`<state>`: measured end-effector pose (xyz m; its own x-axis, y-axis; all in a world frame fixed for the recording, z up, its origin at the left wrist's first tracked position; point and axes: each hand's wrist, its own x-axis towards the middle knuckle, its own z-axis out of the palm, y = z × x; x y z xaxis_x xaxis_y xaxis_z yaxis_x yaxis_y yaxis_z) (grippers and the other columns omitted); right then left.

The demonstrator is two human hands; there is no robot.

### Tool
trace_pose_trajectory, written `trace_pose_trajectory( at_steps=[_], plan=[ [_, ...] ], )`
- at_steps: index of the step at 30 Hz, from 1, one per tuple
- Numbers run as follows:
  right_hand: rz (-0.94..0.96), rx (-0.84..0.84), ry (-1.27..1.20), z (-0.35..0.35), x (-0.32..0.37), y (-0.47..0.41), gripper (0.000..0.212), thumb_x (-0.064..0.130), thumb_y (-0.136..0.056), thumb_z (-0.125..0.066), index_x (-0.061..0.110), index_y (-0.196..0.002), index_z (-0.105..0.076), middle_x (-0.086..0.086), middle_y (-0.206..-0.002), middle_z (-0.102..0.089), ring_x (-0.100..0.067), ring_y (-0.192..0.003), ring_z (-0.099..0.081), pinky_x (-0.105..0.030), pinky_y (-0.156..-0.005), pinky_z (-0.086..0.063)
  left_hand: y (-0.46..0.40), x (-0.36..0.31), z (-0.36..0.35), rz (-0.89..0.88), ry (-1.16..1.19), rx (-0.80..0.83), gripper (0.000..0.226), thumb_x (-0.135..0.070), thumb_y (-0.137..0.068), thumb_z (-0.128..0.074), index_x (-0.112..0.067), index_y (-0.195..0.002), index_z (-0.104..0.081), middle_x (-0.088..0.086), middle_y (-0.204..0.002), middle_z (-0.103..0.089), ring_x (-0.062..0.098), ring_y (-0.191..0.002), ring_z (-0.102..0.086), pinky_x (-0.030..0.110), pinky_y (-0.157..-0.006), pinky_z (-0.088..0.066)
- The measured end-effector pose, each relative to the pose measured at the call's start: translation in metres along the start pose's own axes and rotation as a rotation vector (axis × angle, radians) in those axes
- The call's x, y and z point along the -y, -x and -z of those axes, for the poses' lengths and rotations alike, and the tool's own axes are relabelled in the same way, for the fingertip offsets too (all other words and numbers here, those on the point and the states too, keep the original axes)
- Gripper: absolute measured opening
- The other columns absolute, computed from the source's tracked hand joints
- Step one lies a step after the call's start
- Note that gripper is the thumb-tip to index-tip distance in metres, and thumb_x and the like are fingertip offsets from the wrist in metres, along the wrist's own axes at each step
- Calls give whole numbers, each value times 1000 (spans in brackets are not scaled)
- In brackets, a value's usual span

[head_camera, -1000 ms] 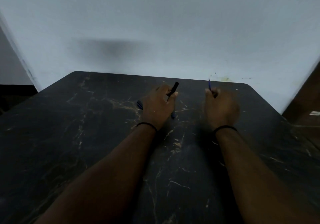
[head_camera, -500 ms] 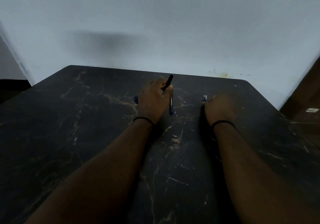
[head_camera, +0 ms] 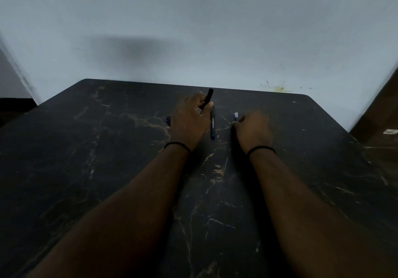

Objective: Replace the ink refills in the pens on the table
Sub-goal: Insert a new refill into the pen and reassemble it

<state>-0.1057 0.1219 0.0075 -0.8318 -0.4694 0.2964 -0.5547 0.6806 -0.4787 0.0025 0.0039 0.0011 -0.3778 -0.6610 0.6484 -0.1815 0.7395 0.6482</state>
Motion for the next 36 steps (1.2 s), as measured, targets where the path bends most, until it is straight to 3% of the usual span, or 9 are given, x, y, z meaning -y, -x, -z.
trace_pose_trajectory(
  at_steps=[4,15,19,24,29,36],
  plan=[
    [-12,20,-26,0,0,-1,33,41,-97,-59,12,-97,-76,-12,-97,-72,-29,-90,-68,-33,-77,-55,0,-2,1,11,-12,12,15,-34,-91,-63,-23,-99,-66,-7,-95,-66,8,-84,-59,26,-73,-50],
    [-60,-52,-119,4,-10,-4,31,40,-96,-60,12,-94,-75,-11,-91,-72,-29,-85,-67,-33,-73,-51,1,0,2,16,5,18,14,-35,-91,-63,-23,-99,-67,-10,-90,-63,10,-84,-60,26,-72,-50],
    [-117,-69,-78,11,-25,-10,29,39,-97,-60,15,-104,-75,-11,-100,-73,-32,-95,-67,-34,-79,-51,1,-1,1,24,8,35,14,-34,-92,-63,-24,-101,-67,-10,-92,-63,6,-83,-58,19,-69,-44],
    [-118,-20,-65,12,-33,-17,33,40,-95,-63,11,-105,-75,-13,-104,-73,-33,-98,-67,-42,-87,-55,1,-2,2,22,3,43,14,-34,-92,-63,-25,-102,-66,-9,-94,-64,9,-86,-61,27,-75,-51],
    [-128,-4,-56,11,-33,-17,36,43,-94,-63,10,-99,-75,-13,-102,-73,-33,-96,-67,-43,-87,-56,1,-1,0,25,-11,42,15,-35,-92,-63,-25,-103,-66,-9,-96,-65,3,-82,-59,17,-69,-46],
    [-87,-3,-39,12,-31,-10,28,37,-93,-63,12,-99,-75,-11,-101,-73,-32,-95,-68,-43,-87,-57,1,0,1,23,5,38,15,-35,-92,-62,-25,-103,-66,-16,-92,-59,0,-80,-57,14,-67,-44]
  ],
)
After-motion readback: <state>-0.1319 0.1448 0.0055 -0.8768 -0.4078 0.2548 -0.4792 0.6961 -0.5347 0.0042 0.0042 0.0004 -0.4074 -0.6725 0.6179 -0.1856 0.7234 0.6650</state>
